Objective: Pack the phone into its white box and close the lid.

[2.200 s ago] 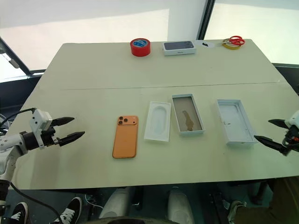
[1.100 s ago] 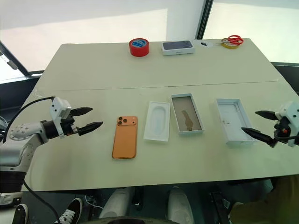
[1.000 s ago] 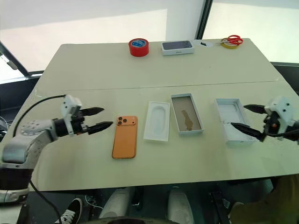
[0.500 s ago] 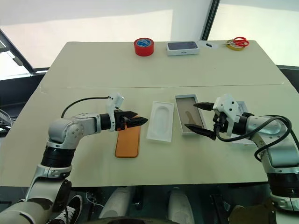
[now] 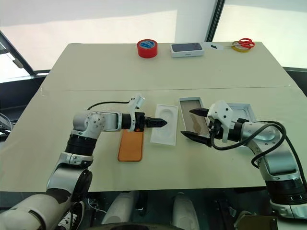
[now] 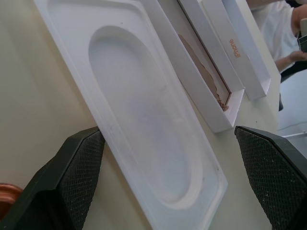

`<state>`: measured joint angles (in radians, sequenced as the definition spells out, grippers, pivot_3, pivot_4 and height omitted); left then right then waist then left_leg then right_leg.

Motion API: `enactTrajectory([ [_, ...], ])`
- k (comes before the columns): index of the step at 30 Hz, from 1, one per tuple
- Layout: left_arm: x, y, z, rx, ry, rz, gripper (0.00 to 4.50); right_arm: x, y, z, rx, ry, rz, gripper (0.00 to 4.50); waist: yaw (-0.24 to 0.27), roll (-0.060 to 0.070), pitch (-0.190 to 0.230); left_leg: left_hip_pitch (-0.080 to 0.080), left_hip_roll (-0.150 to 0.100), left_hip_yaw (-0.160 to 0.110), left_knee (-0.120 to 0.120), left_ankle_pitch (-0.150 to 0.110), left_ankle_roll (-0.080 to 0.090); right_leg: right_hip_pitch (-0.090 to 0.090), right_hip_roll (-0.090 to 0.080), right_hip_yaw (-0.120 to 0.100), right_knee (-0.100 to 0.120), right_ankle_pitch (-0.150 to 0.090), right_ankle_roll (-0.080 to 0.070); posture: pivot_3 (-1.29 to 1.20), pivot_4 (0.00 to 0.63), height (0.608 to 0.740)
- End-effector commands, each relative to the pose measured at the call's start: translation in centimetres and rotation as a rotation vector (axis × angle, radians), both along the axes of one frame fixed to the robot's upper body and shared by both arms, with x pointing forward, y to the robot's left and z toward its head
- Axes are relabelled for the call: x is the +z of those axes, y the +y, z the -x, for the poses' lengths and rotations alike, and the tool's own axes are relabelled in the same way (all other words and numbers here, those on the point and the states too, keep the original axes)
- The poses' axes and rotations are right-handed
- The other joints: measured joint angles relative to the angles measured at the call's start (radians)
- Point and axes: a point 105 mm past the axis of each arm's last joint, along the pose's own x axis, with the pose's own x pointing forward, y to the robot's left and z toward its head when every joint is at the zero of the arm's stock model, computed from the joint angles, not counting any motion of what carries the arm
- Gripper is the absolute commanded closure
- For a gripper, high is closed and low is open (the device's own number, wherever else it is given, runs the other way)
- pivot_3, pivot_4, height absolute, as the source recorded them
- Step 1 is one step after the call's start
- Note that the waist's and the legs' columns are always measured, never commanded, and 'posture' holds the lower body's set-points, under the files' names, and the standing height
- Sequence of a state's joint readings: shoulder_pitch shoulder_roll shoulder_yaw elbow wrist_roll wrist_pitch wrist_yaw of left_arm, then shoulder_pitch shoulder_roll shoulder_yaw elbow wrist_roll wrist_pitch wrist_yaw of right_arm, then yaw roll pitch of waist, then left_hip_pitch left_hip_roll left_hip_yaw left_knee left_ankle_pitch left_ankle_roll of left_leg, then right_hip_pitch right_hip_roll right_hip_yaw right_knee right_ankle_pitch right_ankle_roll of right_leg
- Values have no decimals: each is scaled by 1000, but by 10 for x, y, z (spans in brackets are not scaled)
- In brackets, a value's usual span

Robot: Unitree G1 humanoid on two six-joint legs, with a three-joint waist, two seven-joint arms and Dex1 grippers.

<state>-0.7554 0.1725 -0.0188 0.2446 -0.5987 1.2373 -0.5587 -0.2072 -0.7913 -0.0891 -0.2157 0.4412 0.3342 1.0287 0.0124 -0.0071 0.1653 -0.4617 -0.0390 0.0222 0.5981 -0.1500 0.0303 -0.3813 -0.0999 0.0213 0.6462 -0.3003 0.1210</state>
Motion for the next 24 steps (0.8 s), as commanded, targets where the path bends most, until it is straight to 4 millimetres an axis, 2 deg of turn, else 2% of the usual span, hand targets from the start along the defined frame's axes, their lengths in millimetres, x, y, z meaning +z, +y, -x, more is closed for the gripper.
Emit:
enactTrajectory([
  [1, -3, 1, 0, 7, 34, 5, 823, 13, 3, 2, 15, -66, 7, 0, 0, 0, 0, 0, 0, 0, 0, 0, 0, 0, 0, 0, 0, 0, 0, 0, 150, 738],
  [8, -14, 10, 3, 41, 72, -19, 4441, 14, 2, 1, 7, -76, 8, 0, 0, 0, 0, 0, 0, 0, 0, 0, 0, 0, 0, 0, 0, 0, 0, 0, 150, 738],
  [13, -10, 13, 1, 68, 86, 9, 4441, 11, 1, 0, 7, -73, 12, 0, -1, 0, 0, 1, 0, 0, 0, 0, 0, 1, 0, 0, 0, 0, -1, 0, 150, 738],
  [17, 2, 21, -3, 111, 83, 62, 4441, -12, -5, 1, 33, -37, 111, 0, -2, 0, 0, 0, 0, 0, 0, 0, 0, 0, 0, 0, 0, 0, 0, 0, 150, 738],
  [20, 23, 21, -4, 118, 66, 166, 4441, -31, -20, -4, 54, -26, 258, 0, -1, 0, 0, 0, 0, 0, 0, 0, 0, 0, 0, 0, 0, 0, 0, 0, 150, 738],
  [24, 34, 28, -7, 173, 55, 201, 4441, -34, -41, -14, 100, 15, 369, 0, 0, 0, 0, 0, 0, 0, 0, 0, 0, 0, 0, 0, 0, 0, 1, 0, 150, 738],
])
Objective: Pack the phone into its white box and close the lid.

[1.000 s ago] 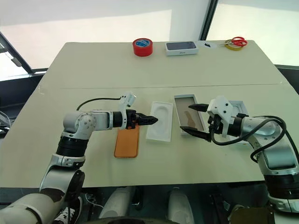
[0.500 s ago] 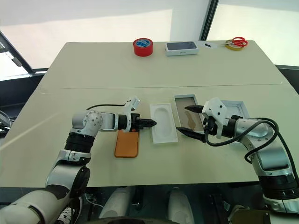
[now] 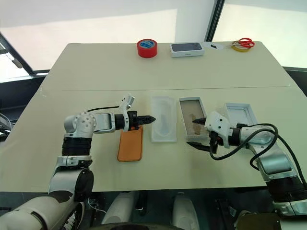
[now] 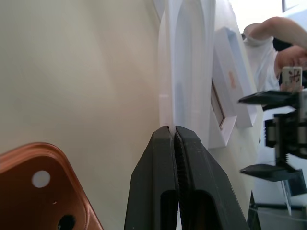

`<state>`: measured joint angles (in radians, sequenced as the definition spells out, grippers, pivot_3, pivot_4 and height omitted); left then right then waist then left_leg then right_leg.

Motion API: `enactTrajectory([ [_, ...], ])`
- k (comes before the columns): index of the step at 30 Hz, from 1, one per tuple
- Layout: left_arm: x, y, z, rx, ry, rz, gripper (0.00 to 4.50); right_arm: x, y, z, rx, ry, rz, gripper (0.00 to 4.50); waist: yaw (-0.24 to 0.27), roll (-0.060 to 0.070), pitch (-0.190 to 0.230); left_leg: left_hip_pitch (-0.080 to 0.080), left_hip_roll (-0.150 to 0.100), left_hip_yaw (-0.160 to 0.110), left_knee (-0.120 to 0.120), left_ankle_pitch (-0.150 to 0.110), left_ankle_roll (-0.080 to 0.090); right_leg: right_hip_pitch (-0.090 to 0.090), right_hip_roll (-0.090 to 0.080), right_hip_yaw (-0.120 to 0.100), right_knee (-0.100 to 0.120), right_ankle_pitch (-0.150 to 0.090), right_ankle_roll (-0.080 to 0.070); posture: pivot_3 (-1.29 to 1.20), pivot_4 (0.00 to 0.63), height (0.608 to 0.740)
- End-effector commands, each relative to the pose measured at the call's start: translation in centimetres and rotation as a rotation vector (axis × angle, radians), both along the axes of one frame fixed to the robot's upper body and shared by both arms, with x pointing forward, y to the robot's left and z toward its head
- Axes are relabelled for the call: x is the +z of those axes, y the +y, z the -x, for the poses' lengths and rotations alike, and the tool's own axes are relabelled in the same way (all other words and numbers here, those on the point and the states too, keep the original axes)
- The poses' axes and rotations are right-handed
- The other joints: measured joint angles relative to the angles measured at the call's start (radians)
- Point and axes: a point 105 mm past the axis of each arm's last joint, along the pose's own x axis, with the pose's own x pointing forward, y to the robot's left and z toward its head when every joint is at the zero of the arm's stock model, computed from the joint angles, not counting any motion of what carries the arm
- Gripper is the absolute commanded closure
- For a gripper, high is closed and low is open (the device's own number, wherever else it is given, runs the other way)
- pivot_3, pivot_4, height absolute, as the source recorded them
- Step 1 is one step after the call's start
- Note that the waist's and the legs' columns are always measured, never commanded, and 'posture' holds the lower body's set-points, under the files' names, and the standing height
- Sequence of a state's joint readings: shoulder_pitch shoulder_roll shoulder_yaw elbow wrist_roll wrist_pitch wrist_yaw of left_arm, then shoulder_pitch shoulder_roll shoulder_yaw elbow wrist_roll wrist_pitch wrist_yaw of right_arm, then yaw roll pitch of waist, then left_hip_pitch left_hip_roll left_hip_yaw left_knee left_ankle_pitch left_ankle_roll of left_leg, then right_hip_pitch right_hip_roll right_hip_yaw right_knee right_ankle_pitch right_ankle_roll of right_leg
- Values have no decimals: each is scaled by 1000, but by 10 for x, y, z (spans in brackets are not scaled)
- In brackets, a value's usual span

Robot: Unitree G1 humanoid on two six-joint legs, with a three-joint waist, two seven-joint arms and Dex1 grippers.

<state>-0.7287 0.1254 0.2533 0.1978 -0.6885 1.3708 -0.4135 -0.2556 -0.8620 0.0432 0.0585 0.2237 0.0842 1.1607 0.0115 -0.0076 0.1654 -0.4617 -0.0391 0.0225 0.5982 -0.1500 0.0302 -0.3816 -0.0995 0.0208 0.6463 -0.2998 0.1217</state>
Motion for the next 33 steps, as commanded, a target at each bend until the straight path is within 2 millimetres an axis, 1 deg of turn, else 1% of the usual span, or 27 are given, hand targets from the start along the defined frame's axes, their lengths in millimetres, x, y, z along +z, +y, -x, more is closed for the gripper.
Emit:
enactTrajectory([
  [1, 22, 1, -1, 19, -34, 62, 4441, 12, -16, -8, 62, -13, 100, 0, 1, 0, 0, 0, 0, 0, 0, 0, 0, 0, 0, 0, 0, 0, 0, 0, 150, 738],
  [2, 22, 1, 0, 23, -23, 73, 4441, 11, -18, -9, 78, 11, 97, 0, 1, 0, 0, 0, 0, 0, 0, 0, 0, 1, 0, -1, 0, 0, 0, 0, 150, 738],
  [3, 21, 3, 0, 35, -10, 78, 4500, 12, -18, -12, 79, 22, 83, 408, 0, -1, 1, 0, 0, 0, 0, 0, 0, 1, 1, -1, 0, 0, 0, 0, 150, 738],
  [4, 20, 4, 0, 46, 8, 89, 4500, 11, -18, -16, 80, 30, 76, 533, 0, -2, 1, 1, 0, 0, 0, 0, 0, 1, 1, -1, 0, 0, 0, 0, 150, 738],
  [6, 20, 7, 1, 62, 29, 104, 4500, 4, -20, -20, 85, 43, 98, 1302, 0, -3, 2, 1, 0, 0, 0, 0, 0, 1, 1, -1, 0, 0, 1, 0, 150, 738],
  [8, 21, 11, 0, 81, 31, 116, 4500, 0, -17, -21, 99, 60, 86, 2520, 0, -3, 2, 1, 0, -1, 0, 0, -1, 1, 2, -1, 0, 1, 1, 0, 150, 738],
  [10, 27, 15, -1, 100, 15, 131, 4500, -3, -10, -21, 126, 69, 77, 3424, 0, -4, 2, 1, 0, -1, 0, 0, -1, 1, 2, -1, 0, 1, 2, 0, 150, 738],
  [11, 29, 17, -2, 107, 5, 134, 4500, -6, -8, -20, 136, 75, 85, 4018, 0, -4, 2, 0, 0, -1, 0, 1, -1, 1, 2, -2, 1, 1, 2, 0, 150, 738],
  [12, 32, 19, -3, 120, -9, 130, 4500, -11, -8, -19, 150, 82, 109, 4478, 0, -4, 2, 1, 0, -1, 0, 1, -1, 0, 2, -1, 1, 1, 2, 0, 150, 738],
  [14, 35, 23, -5, 145, -21, 134, 4500, -17, -7, -17, 166, 88, 131, 4478, 0, -4, 2, 1, 0, -1, 0, 1, -2, 1, 2, -2, 1, 1, 2, 0, 150, 738],
  [15, 36, 24, -6, 152, -25, 130, 4500, -16, -5, -18, 167, 85, 120, 4478, 1, -4, 2, 1, 0, -1, 0, 1, -2, 2, 2, -2, 1, 1, 2, 0, 150, 738],
  [17, 38, 27, -8, 171, -33, 123, 4500, -8, 4, -19, 175, 73, 74, 4478, 0, -4, 2, 1, 0, -1, 0, 1, -2, 2, 2, -2, 1, 1, 2, 0, 150, 738],
  [19, 48, 26, -10, 173, -49, 152, 4500, 4, 18, -22, 192, 30, 24, 4478, 0, -5, 3, 2, 0, -1, 0, 1, -2, 2, 2, -2, 1, 1, 2, 0, 150, 738],
  [22, 56, 23, -13, 167, -59, 174, 4500, 12, 38, -18, 234, 7, -26, 4478, 0, -6, 3, 1, 0, -1, 0, 2, -3, 0, 2, -2, 2, 1, 2, 0, 150, 738],
  [25, 59, 17, -12, 142, -55, 182, 4500, 7, 54, -10, 277, -6, -16, 4478, 1, -5, 3, 1, 0, -1, -1, 2, -3, 0, 2, -2, 2, 2, 4, 0, 150, 738],
  [29, 53, 9, -9, 116, -52, 156, 4500, 0, 60, 1, 302, 15, -31, 4478, 3, -7, 4, 1, 0, -1, -1, 2, -3, 0, 2, -3, 2, 2, 4, 0, 150, 738],
  [30, 50, 7, -8, 113, -48, 148, 4500, 0, 60, 3, 310, 20, -25, 3904, 3, -7, 4, 1, 0, -1, -1, 2, -3, 0, 2, -3, 2, 2, 4, 0, 150, 738],
  [31, 48, 5, -8, 105, -49, 133, 4500, 0, 59, 1, 302, -6, -18, 3606, 2, -7, 4, 1, 0, -1, -1, 2, -3, 0, 2, -2, 2, 2, 4, 0, 150, 738],
  [32, 45, 2, -7, 98, -51, 117, 4500, 1, 57, -2, 278, -41, -6, 3084, 1, -7, 4, 1, 0, -1, -1, 2, -3, 0, 2, -2, 2, 2, 4, 0, 150, 738],
  [33, 44, -2, -7, 89, -48, 120, 4500, 3, 53, -4, 256, -53, 0, 2667, 1, -7, 4, 1, 0, -1, -1, 2, -3, 0, 2, -2, 2, 2, 4, 0, 150, 738],
])
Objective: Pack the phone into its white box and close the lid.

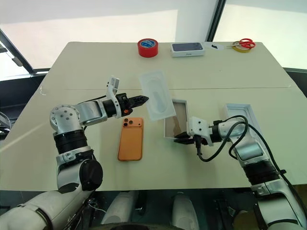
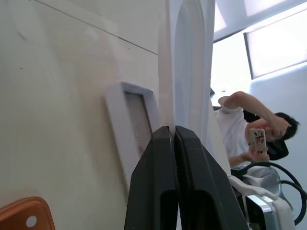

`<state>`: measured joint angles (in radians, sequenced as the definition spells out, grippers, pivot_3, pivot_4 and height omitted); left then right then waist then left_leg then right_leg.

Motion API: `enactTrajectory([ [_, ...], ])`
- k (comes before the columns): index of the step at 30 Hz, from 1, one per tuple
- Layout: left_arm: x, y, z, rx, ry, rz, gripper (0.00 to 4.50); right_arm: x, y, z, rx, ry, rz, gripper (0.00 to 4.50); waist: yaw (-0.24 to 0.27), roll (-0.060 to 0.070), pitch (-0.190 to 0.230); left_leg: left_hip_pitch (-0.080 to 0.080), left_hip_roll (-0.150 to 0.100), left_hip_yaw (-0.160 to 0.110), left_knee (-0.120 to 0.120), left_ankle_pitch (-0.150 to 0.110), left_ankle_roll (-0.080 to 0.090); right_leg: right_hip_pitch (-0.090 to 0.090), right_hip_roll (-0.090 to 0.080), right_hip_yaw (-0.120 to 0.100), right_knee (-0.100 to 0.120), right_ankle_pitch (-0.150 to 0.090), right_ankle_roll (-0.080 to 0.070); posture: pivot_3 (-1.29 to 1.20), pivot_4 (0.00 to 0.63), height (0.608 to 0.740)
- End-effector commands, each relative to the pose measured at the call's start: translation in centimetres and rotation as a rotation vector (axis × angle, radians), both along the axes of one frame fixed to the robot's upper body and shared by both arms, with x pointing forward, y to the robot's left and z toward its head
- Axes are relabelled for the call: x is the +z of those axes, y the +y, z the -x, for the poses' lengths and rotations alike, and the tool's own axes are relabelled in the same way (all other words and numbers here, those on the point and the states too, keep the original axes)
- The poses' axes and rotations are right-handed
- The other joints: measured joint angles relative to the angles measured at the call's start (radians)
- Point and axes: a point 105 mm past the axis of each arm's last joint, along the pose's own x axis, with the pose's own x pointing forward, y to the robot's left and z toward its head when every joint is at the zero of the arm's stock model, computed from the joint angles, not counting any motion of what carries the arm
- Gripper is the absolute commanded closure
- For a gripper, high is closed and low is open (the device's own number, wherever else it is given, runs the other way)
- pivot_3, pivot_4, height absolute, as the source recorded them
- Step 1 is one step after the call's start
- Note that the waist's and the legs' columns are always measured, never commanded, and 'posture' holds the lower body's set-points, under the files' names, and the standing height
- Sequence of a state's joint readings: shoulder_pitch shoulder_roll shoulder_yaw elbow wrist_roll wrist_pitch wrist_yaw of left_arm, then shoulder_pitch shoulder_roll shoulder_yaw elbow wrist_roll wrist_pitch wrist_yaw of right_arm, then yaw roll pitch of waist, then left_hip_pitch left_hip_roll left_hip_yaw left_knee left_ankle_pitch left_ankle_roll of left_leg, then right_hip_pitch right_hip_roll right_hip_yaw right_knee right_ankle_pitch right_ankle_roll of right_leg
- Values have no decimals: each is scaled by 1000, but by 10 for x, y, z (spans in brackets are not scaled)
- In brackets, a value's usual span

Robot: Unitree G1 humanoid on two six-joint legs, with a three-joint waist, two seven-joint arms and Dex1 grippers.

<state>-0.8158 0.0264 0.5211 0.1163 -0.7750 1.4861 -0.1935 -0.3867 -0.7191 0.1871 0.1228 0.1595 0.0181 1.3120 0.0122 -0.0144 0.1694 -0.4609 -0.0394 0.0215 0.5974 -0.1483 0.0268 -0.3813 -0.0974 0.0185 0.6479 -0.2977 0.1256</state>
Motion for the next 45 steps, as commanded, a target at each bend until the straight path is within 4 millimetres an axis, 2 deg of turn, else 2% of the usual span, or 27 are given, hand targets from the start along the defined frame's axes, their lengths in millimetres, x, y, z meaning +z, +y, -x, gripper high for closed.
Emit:
enactTrajectory([
  [1, 2, -14, 2, -44, -32, 2, 4500, 20, -6, -8, -39, -120, 1, 2136, 0, 0, 0, 0, 0, 0, 0, 0, 0, 0, 0, 0, 0, 0, 0, 0, 150, 738],
  [2, 1, -16, 1, -43, -36, -12, 4500, 22, -12, -10, -64, -140, 12, 1672, 1, 0, 0, 0, 0, 0, 0, 0, 0, 0, 0, 0, 0, 0, 0, 0, 150, 738],
  [7, -1, -27, 0, -83, -43, -25, 4500, 39, -54, -22, -241, -201, 5, 1672, 1, 0, 0, 0, 0, 0, 0, 0, 0, 0, 0, 0, -1, 0, 0, 0, 150, 738],
  [10, -7, -41, 5, -135, -23, -13, 4500, 46, -81, -19, -330, -196, 8, 1672, 3, 0, 0, 0, 0, 0, 0, 0, 0, 0, -1, 0, -1, 0, 0, 0, 150, 738],
  [14, -14, -50, 7, -171, -17, -21, 4500, 51, -93, -19, -388, -214, -11, 1672, -1, 0, 0, 0, 0, 0, -1, 0, 0, 0, -1, 1, -2, 0, -1, 0, 150, 738],
  [20, -21, -59, -3, -172, -13, -46, 4500, 53, -94, -18, -411, -240, -17, 1672, 0, 0, 0, 0, 1, 0, -1, 0, 0, 0, 0, 1, -2, 0, -1, 0, 150, 738],
  [29, -21, -63, -5, -220, -16, -32, 4500, 50, -95, -15, -431, -243, -15, 1672, 1, 0, 0, -1, 1, 0, -1, 0, 0, 0, -1, 1, -2, 0, -1, 0, 150, 738],
  [32, -22, -66, -6, -221, -14, -37, 3587, 51, -93, -16, -431, -248, -20, 1642, 1, 0, 0, -1, 1, 0, -1, 0, 0, 0, -1, 1, -2, 0, -1, 0, 150, 738],
  [35, -23, -66, -7, -210, -24, -62, 2117, 51, -92, -16, -429, -249, -21, 1642, 0, 0, 0, -1, 1, 0, -1, 0, 0, 0, -1, 1, -2, 0, -1, 0, 150, 738],
  [39, -19, -64, -6, -214, -41, -70, 2117, 53, -88, -18, -424, -257, -38, 1642, 0, 0, 0, -1, 1, 0, -1, 0, 0, 0, -1, 1, -2, 0, -1, 0, 150, 738],
  [44, -4, -51, -5, -214, -141, -87, 2117, 68, -70, -28, -421, -255, -159, 1642, -3, 0, 0, 0, 1, 0, -1, 0, 0, -1, -1, 1, -2, 0, -1, 0, 150, 738],
  [45, -1, -49, -6, -204, -168, -90, 2093, 71, -65, -31, -424, -256, -186, 1900, -3, 0, 0, -1, 1, 0, -1, 0, 0, -1, 0, 1, -2, 0, -1, 0, 150, 738],
])
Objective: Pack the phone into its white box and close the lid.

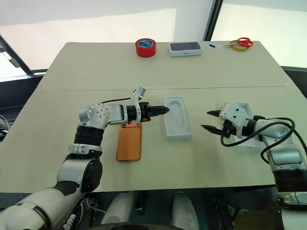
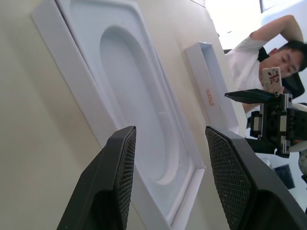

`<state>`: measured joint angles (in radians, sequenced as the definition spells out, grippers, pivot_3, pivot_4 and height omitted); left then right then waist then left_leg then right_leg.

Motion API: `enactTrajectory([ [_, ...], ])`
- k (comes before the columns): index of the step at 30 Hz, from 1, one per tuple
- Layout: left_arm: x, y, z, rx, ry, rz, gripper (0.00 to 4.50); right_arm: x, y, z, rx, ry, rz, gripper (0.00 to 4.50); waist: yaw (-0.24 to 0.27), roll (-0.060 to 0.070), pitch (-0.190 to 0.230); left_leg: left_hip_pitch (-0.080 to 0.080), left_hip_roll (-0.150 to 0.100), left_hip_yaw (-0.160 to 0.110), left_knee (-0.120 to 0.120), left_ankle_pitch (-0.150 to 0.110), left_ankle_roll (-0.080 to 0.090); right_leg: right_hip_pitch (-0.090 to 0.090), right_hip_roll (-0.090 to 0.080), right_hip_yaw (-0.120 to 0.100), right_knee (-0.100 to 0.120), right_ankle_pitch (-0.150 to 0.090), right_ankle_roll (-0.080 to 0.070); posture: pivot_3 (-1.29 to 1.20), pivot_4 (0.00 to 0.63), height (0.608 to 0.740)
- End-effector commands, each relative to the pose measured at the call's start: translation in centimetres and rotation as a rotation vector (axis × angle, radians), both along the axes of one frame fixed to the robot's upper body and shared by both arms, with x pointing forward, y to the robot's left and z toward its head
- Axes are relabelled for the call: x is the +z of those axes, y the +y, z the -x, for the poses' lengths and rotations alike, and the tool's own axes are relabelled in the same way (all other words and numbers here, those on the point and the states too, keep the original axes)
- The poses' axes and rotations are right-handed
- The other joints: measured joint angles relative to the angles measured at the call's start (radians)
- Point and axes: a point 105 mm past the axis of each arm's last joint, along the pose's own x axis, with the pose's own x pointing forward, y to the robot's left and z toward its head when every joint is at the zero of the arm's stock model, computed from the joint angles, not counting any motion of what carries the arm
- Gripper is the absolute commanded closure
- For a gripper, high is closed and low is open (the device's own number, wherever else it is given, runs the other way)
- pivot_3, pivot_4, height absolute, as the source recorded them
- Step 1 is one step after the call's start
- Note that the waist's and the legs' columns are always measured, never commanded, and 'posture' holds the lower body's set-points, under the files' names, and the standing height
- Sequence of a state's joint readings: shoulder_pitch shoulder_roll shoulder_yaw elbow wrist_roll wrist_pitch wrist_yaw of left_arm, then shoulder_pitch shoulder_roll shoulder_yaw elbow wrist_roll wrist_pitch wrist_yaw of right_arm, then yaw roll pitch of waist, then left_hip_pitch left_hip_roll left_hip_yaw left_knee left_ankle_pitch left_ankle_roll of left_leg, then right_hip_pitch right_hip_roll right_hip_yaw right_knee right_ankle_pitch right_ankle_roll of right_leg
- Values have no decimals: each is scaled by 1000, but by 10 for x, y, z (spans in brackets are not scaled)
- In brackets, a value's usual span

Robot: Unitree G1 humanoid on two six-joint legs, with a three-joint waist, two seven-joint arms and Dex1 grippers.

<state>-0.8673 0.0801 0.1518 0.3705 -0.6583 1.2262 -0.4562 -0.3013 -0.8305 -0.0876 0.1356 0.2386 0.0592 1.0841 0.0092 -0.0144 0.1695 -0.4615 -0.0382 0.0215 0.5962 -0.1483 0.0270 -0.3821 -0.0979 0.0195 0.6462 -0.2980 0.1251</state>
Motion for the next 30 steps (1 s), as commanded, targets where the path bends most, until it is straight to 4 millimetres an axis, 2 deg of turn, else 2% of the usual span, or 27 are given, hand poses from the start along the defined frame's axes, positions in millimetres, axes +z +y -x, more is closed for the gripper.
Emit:
enactTrajectory([
  [1, 24, 4, -1, 4, -136, 26, 2084, 27, 20, -9, 28, -92, -85, 2198, 0, 0, 0, 0, 0, 0, 0, 0, 0, 0, 0, 0, 0, 0, 0, 0, 150, 738],
  [3, 26, 9, -3, 23, -201, 6, 2084, 28, 31, -14, 33, -114, -101, 3013, 3, 0, 0, 0, 0, 0, 0, 0, 0, 0, 0, 0, 0, 0, 0, 0, 150, 738],
  [6, 35, 27, -9, 82, -470, -83, 2084, 22, 54, -25, 42, -159, -87, 4469, 0, 0, 0, 0, 0, 0, 0, 0, 0, 0, 0, 0, 0, 0, 0, 0, 150, 738],
  [9, 23, 48, -2, 41, -667, -214, 2084, 15, 71, -34, 58, -222, -21, 4469, -5, 1, 0, 0, 0, 1, -2, 0, -1, -2, 0, 1, 0, 0, -1, 0, 150, 738],
  [12, 24, 73, 10, 37, -713, -197, 2084, 4, 87, -41, 87, -227, 30, 4469, -7, 1, 0, -1, 0, 3, -5, 1, -2, -5, 0, 3, 1, 0, -2, 0, 150, 738],
  [14, 26, 84, 17, 25, -765, -202, 2084, -2, 90, -42, 106, -228, 80, 4469, -5, 1, 0, -1, 0, 2, -5, 1, -2, -9, -1, 3, 0, -1, -2, 0, 150, 738],
  [16, 15, 101, 27, -27, -844, -313, 2084, -10, 91, -41, 158, -232, 170, 4469, -8, 1, 0, -1, 0, 2, -5, 1, -2, -8, -1, 3, 0, -1, -4, 0, 150, 738],
  [19, 5, 122, 30, -18, -821, -367, 2084, -21, 92, -33, 276, -202, 285, 4469, -11, 1, 0, 0, 0, 2, -5, 1, -1, -8, -2, 3, -1, -2, -5, 0, 150, 738],
  [25, 13, 126, 43, -26, -894, -373, 2084, -39, 87, -7, 474, 10, 392, 4469, -20, 1, 0, -1, 0, 2, -5, 0, -1, -8, -3, 3, -1, -2, -5, 0, 150, 738],
  [27, 11, 127, 45, -17, -886, -371, 2084, -37, 93, -4, 502, 26, 366, 4469, -23, 1, -1, 0, 0, 2, -5, 0, 0, -8, -3, 2, -1, -2, -5, 0, 150, 738],
  [30, 11, 129, 46, 12, -880, -363, 2084, -26, 104, -11, 487, -2, 298, 4469, -24, 1, -1, 0, 1, 2, -5, 0, 0, -8, -3, 2, 0, -2, -5, 0, 150, 738],
])
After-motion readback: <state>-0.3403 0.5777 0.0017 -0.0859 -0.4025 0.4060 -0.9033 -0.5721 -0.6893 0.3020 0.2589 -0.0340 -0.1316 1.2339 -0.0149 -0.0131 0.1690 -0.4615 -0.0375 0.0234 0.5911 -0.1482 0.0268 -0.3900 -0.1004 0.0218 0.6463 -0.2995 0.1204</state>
